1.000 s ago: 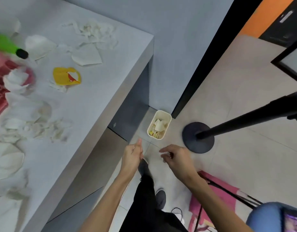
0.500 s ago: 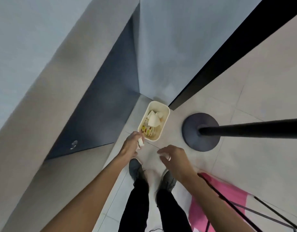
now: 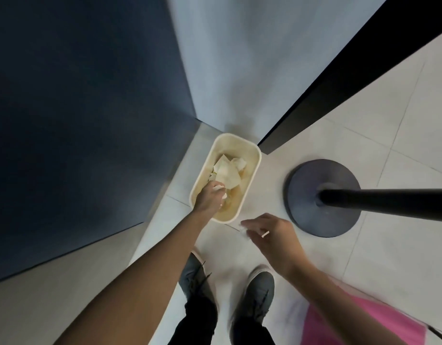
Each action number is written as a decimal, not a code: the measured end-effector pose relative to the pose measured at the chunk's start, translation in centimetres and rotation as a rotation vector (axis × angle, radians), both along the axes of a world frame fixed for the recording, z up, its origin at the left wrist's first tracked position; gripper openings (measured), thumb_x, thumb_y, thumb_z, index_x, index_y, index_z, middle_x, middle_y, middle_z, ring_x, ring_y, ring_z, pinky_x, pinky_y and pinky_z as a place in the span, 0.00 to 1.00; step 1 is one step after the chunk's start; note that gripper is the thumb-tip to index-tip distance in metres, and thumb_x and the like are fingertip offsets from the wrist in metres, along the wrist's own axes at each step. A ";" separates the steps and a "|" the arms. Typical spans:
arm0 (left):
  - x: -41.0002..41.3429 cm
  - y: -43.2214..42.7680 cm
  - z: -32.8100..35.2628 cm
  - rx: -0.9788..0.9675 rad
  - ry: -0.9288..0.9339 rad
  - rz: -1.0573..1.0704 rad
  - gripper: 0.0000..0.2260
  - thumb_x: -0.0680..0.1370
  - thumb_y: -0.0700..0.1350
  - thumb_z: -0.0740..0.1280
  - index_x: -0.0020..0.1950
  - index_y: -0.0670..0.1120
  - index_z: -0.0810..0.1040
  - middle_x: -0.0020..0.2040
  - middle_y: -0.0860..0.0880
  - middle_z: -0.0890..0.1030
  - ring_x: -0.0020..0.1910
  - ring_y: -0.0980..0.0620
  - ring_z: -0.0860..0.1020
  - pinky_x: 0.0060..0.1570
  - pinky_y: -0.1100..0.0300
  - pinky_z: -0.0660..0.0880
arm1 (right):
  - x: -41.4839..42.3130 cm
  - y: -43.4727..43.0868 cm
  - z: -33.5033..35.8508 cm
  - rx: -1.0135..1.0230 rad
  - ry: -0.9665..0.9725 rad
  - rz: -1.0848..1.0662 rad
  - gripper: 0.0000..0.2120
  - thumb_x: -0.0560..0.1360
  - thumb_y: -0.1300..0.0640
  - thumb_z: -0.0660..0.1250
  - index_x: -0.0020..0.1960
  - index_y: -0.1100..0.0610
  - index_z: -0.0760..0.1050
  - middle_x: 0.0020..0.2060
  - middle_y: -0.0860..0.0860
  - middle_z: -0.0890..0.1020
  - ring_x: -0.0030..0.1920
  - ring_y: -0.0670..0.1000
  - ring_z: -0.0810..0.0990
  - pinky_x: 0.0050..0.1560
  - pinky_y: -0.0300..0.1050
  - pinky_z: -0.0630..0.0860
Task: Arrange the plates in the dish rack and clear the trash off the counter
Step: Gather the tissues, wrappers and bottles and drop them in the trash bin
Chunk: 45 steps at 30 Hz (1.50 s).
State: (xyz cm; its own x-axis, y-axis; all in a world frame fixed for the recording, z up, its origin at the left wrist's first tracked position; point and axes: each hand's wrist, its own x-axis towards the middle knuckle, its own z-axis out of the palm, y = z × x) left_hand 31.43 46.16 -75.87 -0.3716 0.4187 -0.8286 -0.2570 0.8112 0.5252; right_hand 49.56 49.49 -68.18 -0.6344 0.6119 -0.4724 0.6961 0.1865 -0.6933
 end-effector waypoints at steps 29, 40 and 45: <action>-1.1 -5.1 3.9 0.040 -0.095 0.213 0.07 0.80 0.40 0.65 0.53 0.45 0.82 0.50 0.48 0.85 0.50 0.50 0.84 0.49 0.53 0.80 | -8.2 6.5 -3.3 0.004 -0.326 0.202 0.21 0.78 0.58 0.67 0.71 0.55 0.72 0.66 0.57 0.72 0.60 0.58 0.77 0.64 0.48 0.70; 4.3 -10.6 16.0 -0.018 0.058 0.156 0.05 0.78 0.39 0.66 0.48 0.45 0.82 0.46 0.49 0.85 0.43 0.53 0.82 0.46 0.58 0.76 | -3.3 -0.8 8.1 -0.115 -0.247 0.253 0.13 0.78 0.60 0.63 0.60 0.57 0.80 0.59 0.54 0.81 0.59 0.54 0.79 0.61 0.45 0.73; 6.7 -15.3 24.7 0.056 0.149 0.094 0.09 0.78 0.34 0.64 0.47 0.43 0.82 0.46 0.48 0.84 0.48 0.52 0.82 0.52 0.60 0.78 | -1.2 -3.9 17.0 -0.126 -0.192 0.381 0.13 0.78 0.61 0.62 0.60 0.56 0.80 0.57 0.53 0.81 0.56 0.53 0.79 0.60 0.46 0.74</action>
